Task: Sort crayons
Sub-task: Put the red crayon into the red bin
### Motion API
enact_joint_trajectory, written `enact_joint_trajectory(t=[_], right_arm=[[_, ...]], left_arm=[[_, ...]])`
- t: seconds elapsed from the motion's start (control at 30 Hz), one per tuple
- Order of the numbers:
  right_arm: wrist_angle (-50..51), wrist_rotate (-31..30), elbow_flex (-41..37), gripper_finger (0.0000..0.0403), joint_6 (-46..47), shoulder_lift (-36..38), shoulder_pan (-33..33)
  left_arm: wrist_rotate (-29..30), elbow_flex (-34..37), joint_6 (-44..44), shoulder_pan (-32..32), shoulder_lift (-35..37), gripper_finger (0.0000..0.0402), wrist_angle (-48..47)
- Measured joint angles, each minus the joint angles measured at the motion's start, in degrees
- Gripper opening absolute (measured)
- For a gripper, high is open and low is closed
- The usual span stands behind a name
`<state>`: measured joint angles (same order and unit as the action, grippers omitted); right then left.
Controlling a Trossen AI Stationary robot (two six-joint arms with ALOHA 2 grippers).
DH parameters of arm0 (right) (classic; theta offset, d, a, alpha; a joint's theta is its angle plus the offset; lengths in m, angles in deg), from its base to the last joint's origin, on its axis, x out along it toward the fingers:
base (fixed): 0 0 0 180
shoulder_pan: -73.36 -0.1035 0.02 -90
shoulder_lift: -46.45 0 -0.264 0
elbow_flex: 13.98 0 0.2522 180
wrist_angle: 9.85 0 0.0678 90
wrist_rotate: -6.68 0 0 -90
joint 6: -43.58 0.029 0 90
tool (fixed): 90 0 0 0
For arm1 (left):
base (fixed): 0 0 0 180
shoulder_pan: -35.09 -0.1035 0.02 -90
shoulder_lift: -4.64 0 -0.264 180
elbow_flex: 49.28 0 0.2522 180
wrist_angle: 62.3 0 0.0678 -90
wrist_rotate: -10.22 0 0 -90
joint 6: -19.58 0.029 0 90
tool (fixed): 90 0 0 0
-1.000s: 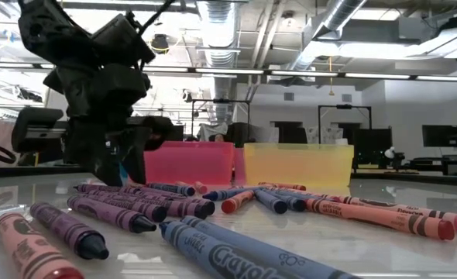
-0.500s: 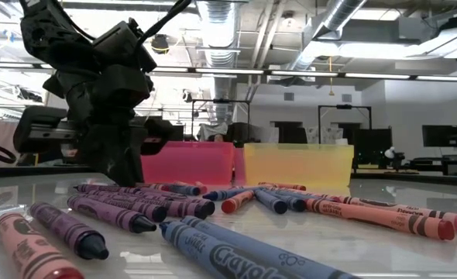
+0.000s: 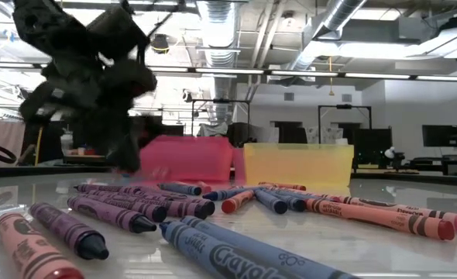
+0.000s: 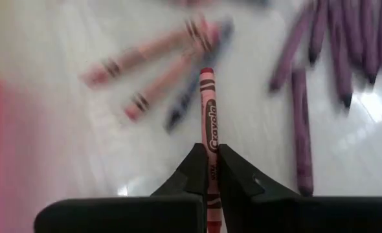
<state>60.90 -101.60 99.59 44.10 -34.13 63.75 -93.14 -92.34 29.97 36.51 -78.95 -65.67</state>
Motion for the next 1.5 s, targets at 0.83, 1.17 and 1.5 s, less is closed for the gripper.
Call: enact_joint_trajectory(t=[0.83, 1.17, 1.5], right_arm=[[-55.3, -10.3, -38.6, 0.0164, -4.9, 14.2, -15.3], [-93.5, -1.0, -51.2, 0.0164, -10.2, 1.7, -9.0], [-97.5, 4.9, -46.3, 0.0164, -11.5, -7.8, -3.2]], left_arm=[[17.7, -0.2, 3.9, 9.5, 25.3, 0.0002, 19.3], [21.8, -0.2, 7.2, 10.0, 19.3, 0.0002, 35.0], [21.7, -0.2, 7.6, 10.0, 16.0, 0.0002, 37.7]])
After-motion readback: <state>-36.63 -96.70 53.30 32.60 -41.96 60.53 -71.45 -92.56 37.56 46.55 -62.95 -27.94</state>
